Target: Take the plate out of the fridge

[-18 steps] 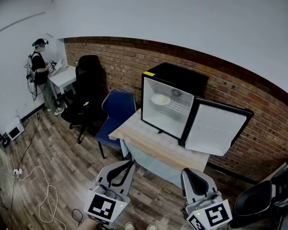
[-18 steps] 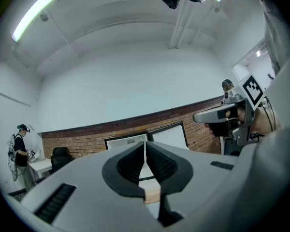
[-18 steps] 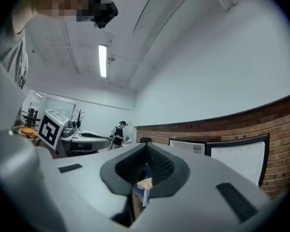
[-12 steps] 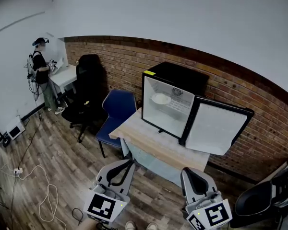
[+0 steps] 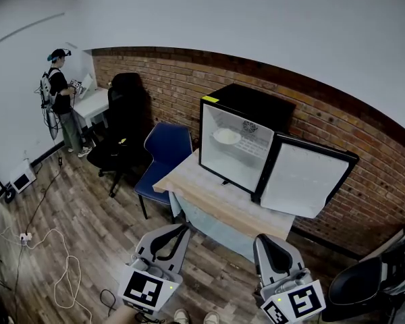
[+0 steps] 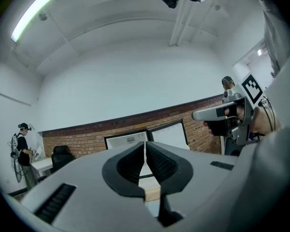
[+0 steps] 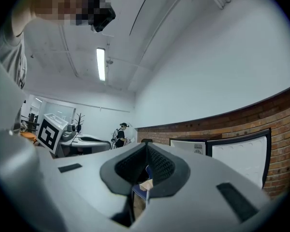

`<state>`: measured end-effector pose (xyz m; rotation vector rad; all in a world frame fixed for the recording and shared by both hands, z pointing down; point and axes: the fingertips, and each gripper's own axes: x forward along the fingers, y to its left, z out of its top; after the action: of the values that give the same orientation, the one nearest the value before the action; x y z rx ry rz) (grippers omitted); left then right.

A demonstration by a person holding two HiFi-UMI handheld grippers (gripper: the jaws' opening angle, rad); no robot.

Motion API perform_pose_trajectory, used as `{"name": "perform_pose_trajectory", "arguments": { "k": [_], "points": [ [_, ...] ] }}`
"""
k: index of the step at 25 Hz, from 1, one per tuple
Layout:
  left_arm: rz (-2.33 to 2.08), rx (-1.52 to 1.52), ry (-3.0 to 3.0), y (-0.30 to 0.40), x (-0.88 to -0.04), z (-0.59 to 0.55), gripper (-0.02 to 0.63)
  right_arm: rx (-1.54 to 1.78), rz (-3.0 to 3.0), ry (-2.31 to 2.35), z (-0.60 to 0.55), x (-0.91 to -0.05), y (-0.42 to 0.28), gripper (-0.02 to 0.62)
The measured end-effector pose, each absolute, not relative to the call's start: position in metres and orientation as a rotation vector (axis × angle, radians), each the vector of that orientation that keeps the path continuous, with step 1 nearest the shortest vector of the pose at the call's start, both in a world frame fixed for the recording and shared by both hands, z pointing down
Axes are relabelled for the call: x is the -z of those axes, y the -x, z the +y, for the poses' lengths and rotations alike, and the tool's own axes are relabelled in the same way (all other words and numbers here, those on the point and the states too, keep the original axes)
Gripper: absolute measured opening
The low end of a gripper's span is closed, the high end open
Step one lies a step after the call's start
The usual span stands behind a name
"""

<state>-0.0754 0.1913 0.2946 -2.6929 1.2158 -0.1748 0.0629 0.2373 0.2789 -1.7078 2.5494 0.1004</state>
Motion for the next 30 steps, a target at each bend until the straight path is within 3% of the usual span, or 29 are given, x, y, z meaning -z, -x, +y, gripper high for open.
{"name": "perform_pose_trajectory", "arguments": {
  "k": [30],
  "points": [
    [1.312,0.234,2.639,0.012,-0.316,0.165,0.026,-0.014,2.630,1.595,0.192,-0.314,-0.121,0.032]
  ]
}}
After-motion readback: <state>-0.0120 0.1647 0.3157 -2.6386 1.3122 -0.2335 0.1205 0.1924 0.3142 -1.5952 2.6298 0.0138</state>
